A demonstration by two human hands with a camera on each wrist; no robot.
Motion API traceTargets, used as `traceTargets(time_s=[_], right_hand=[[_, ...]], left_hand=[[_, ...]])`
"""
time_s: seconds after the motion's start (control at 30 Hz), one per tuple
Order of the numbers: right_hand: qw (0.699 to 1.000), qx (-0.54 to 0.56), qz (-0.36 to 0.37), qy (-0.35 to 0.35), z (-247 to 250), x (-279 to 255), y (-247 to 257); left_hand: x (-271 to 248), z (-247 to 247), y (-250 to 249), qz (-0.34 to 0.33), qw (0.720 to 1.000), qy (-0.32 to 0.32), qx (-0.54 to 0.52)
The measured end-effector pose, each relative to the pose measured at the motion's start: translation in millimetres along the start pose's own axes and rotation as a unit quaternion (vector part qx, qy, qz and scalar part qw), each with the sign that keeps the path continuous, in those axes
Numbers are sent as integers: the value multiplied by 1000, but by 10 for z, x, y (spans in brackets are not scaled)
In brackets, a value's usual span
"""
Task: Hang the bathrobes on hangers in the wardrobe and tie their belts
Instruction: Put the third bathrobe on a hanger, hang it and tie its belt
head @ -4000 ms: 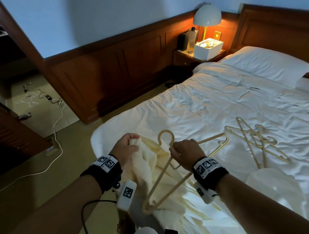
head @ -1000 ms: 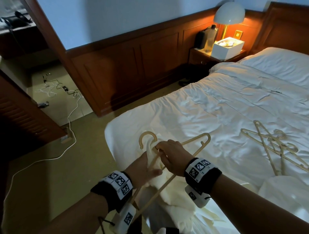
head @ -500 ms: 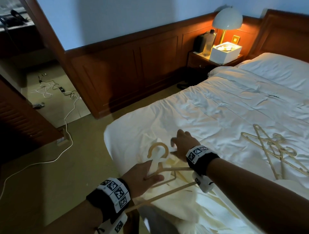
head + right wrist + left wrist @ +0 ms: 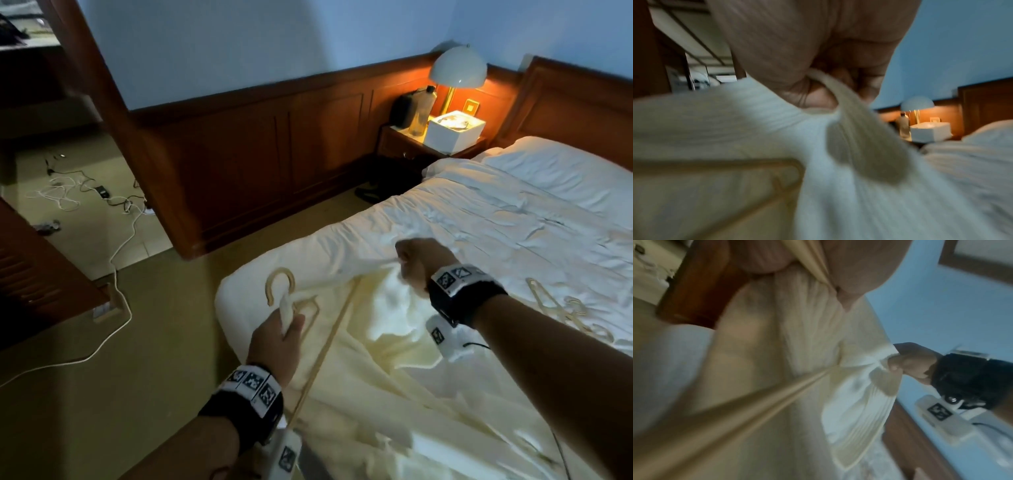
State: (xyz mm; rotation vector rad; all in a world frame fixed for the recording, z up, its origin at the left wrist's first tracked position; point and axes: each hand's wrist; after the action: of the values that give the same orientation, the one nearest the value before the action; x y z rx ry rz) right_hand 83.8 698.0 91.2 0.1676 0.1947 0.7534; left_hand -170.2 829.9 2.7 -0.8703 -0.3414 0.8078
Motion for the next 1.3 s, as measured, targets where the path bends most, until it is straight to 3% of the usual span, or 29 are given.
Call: traceTargets(time_s=[0.07, 0.17, 0.33, 0.43, 0.6, 0.7, 0.8, 0.9, 1.07, 1.1, 1.2, 1.3], right_hand=[[993, 61, 13, -97, 469, 122, 545], [957, 180, 97, -206, 1039, 246, 1338], [915, 288, 182, -215, 1735, 313, 2334], [876, 380, 193, -223, 2191, 414, 2768], [844, 408, 260, -233, 2788, 453, 3699], [796, 455, 307, -254, 2996, 450, 4390], [779, 436, 349, -284, 3094, 472, 5105], [763, 406, 408, -295, 3091, 474, 5811], [664, 314, 569, -369, 2973, 236, 7346], [666, 280, 590, -361, 2920, 183, 7622], [731, 153, 614, -255, 2634, 80, 8320], [712, 119, 652, -233, 2191, 2, 8963]], left_hand=[[401, 279, -215, 3, 998, -51, -37], [1075, 921, -702, -44, 988, -117, -87], [1856, 2391, -1550, -159, 959, -216, -89], [1994, 3337, -1948, -237, 930, -278, -34], [1960, 5038, -2264, -312, 859, -402, 62], [1729, 6068, -2119, -301, 824, -468, 105], [1338, 6863, -1816, -302, 804, -497, 128], [900, 7325, -1500, -299, 797, -495, 175], [172, 7796, -757, -291, 806, -475, 198], [84, 7864, -584, -283, 804, -473, 224], [-142, 8027, -96, -248, 787, -467, 317], [-353, 8177, 338, -179, 747, -477, 428]])
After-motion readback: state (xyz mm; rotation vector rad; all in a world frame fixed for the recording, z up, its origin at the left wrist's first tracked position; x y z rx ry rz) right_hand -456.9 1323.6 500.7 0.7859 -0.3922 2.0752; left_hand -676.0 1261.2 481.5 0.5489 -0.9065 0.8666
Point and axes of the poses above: each hand's wrist, its own x-axis towards the middle knuckle, its own z-axis out of the back of the hand, y = z × x, and after that the axes turned 8 degrees about x, right-handed
